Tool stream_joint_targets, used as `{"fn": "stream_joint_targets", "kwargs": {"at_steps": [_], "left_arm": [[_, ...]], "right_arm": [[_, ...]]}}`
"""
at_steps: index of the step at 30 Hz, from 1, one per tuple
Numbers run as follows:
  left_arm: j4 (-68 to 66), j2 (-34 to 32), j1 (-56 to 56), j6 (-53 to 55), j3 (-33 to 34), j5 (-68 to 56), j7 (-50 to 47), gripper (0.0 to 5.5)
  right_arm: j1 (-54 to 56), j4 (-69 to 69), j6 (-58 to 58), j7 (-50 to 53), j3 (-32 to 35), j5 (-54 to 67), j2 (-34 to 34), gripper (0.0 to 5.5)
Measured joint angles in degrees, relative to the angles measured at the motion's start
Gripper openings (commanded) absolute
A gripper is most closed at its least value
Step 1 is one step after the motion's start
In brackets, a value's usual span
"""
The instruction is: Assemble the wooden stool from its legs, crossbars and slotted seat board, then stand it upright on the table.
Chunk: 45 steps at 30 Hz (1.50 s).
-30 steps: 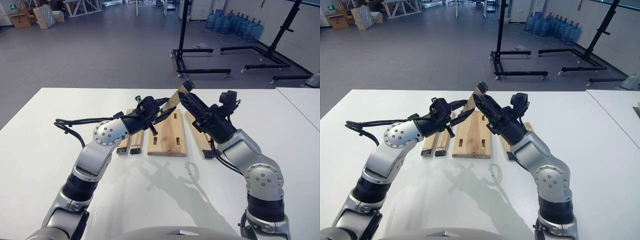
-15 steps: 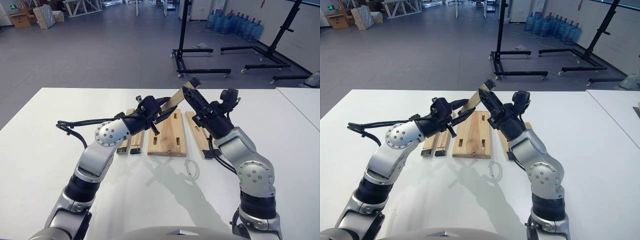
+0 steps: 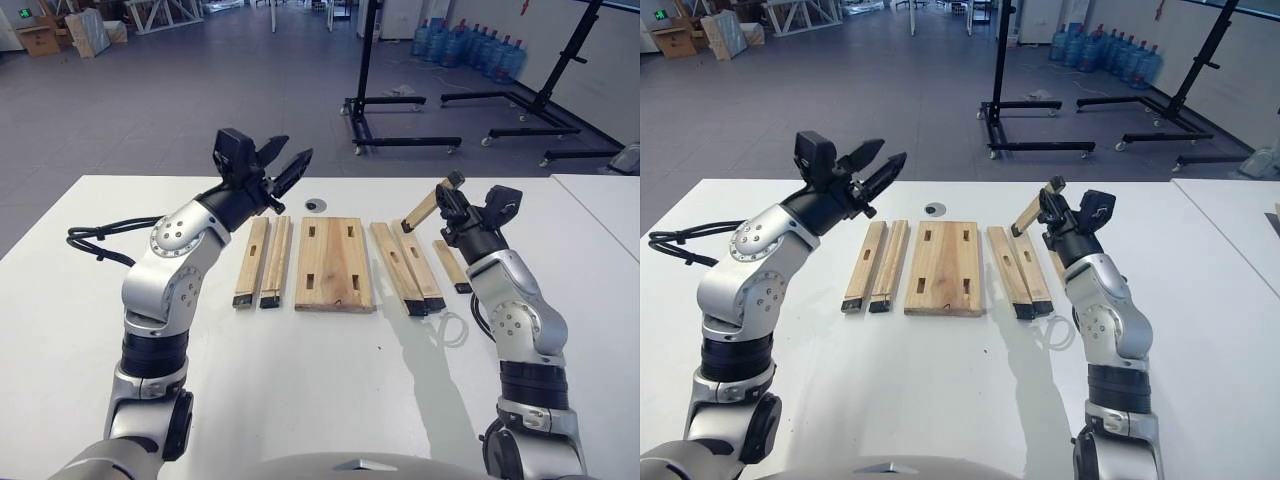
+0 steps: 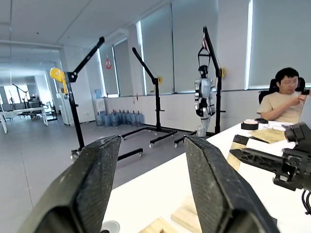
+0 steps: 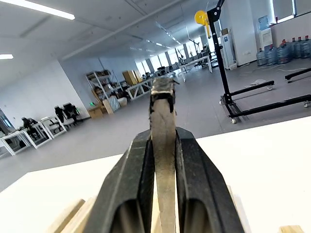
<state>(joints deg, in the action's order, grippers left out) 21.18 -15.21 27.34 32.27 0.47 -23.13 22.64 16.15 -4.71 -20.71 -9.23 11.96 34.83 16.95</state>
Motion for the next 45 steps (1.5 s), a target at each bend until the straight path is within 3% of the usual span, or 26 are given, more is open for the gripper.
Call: {"fn": "stream_joint_targets", "kwargs": {"at_steps": [10,45], "left_arm": [[-1.4,1.9,-2.0,-1.1,-1.5,2.2,-2.9,2.37],[-2.4,2.5,-4.2,-1.5,-4.1,4.3,-2.6,2.37]], "right_arm": [[-0.2,6.8,0.8,-4.8,-3.4,-7.8,-0.3,0.40],[-0.4,10.9,8.2,-4.8,-2.1,-12.9,-6.5,0.40]]}}
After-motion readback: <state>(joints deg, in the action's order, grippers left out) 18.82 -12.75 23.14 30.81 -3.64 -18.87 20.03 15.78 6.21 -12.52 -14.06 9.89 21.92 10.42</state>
